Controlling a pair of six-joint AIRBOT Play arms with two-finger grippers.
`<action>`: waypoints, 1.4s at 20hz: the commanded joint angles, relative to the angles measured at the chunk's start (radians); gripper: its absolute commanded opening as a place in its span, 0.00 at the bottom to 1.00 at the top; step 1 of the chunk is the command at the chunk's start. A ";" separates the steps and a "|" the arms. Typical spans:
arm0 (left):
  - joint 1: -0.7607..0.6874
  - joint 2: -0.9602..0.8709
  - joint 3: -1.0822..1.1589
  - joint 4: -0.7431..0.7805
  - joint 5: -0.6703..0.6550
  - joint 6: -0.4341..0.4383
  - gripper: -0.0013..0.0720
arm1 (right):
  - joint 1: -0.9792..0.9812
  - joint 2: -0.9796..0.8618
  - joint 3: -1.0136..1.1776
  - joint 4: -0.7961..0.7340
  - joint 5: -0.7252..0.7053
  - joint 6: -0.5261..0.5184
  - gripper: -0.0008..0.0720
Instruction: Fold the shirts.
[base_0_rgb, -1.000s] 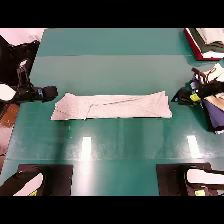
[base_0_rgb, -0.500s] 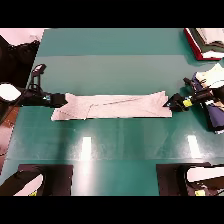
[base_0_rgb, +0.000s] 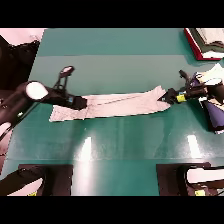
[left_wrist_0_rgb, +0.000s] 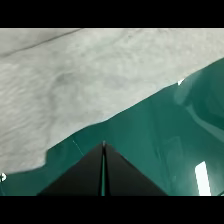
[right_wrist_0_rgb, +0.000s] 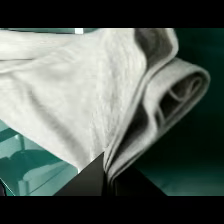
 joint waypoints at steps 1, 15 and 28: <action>-0.111 -0.204 0.163 0.000 0.002 -0.008 0.05 | 0.021 0.129 0.031 0.037 0.036 -0.008 0.02; -0.214 -0.688 0.578 -0.046 -0.019 -0.024 0.05 | 0.402 0.208 0.425 0.034 0.079 0.157 0.02; 0.042 -0.315 0.792 0.482 -0.455 -0.050 0.05 | 0.683 0.007 0.675 0.034 0.006 0.168 0.02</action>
